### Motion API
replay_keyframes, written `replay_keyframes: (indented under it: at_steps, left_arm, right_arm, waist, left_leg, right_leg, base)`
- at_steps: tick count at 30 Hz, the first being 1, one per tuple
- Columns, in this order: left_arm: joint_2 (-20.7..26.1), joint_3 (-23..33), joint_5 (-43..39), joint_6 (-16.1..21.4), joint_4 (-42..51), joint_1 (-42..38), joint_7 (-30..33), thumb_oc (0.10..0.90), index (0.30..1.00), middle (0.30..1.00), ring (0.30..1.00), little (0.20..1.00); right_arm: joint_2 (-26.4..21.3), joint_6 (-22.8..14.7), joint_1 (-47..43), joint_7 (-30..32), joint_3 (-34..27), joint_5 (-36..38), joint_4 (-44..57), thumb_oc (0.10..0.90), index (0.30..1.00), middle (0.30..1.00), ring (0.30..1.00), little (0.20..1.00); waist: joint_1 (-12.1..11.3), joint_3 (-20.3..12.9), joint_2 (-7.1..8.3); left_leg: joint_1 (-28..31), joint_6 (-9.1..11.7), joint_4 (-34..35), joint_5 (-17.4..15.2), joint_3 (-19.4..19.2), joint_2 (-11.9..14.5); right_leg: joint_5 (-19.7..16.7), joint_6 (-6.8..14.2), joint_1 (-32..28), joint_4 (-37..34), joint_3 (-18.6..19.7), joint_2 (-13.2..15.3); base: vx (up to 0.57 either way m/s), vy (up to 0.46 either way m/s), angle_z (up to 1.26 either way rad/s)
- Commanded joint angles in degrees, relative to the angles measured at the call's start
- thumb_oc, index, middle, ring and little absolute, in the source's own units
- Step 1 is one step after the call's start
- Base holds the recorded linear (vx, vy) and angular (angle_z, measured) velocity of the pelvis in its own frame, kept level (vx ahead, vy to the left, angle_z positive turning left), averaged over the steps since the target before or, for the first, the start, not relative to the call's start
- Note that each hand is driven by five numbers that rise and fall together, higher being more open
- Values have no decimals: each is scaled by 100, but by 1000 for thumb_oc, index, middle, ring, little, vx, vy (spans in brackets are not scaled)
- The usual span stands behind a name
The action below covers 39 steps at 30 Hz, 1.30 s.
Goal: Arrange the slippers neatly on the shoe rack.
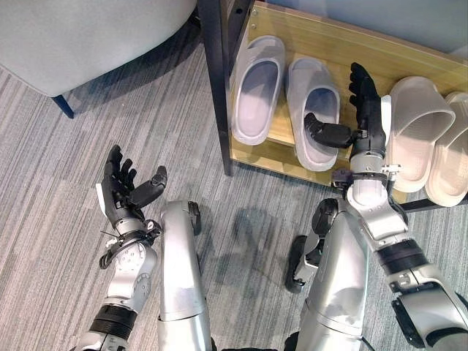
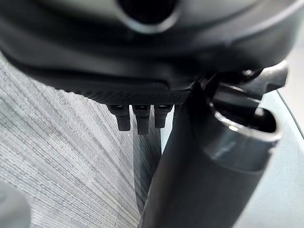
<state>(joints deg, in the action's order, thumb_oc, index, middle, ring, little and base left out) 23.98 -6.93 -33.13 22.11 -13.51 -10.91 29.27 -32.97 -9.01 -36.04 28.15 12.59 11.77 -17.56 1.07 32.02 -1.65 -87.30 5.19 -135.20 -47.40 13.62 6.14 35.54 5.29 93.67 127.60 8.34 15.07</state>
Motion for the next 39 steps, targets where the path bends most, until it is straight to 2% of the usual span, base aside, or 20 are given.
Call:
replay_keyframes:
  at_steps: [1,7,10,16,24,32,39]
  left_arm:
    - [-33,-6,378,342,233,61,-88,800,900,900,900,900]
    - [-60,-62,424,352,213,163,-91,800,900,900,900,900]
    - [-78,-44,459,344,220,210,-58,800,900,900,900,900]
    - [-184,-97,529,289,305,322,-82,800,900,900,900,900]
    - [-272,-131,673,222,346,490,-21,800,900,900,900,900]
    - [-266,-123,811,178,361,537,75,800,900,900,900,900]
    - [-250,-22,844,147,297,473,111,800,900,900,900,900]
  right_arm:
    - [-13,-760,-457,559,-695,-441,868,800,900,900,900,900]
    - [210,-960,-229,785,-966,-563,1241,800,900,900,900,900]
    - [244,-794,67,797,-1004,-1040,1857,800,900,900,900,900]
    - [429,-695,797,595,-946,-1511,2648,800,900,900,900,900]
    - [685,-571,1635,519,-884,-1970,3279,800,900,900,900,900]
    - [759,-525,2045,367,-698,-1888,3249,800,900,900,900,900]
    - [841,-502,2198,25,-472,-1131,2957,800,900,900,900,900]
  waist:
    - [-238,-223,-110]
    - [-210,-223,-134]
    - [-174,-223,-129]
    - [-117,-223,-79]
    - [-27,-223,-9]
    - [12,-223,29]
    - [-6,-223,64]
  left_leg:
    - [-265,-89,-58,186,385,-272]
    - [-265,-102,-61,192,366,-289]
    - [-265,-101,-45,190,365,-279]
    - [-265,-99,-48,165,371,-272]
    - [-265,-113,-54,150,361,-257]
    - [-265,-122,-50,168,355,-249]
    - [-265,-110,-39,189,358,-262]
  right_leg:
    - [900,10,-371,508,360,45]
    - [906,3,-371,522,359,25]
    - [921,-2,-371,513,339,43]
    - [932,-17,-371,506,351,32]
    - [918,-37,-371,470,334,6]
    - [889,-48,-371,450,335,-8]
    - [862,-43,-371,436,342,-24]
  base:
    - [0,0,0]
    - [0,0,0]
    - [0,0,0]
    - [0,0,0]
    - [0,0,0]
    - [-1,6,-2]
    - [0,0,0]
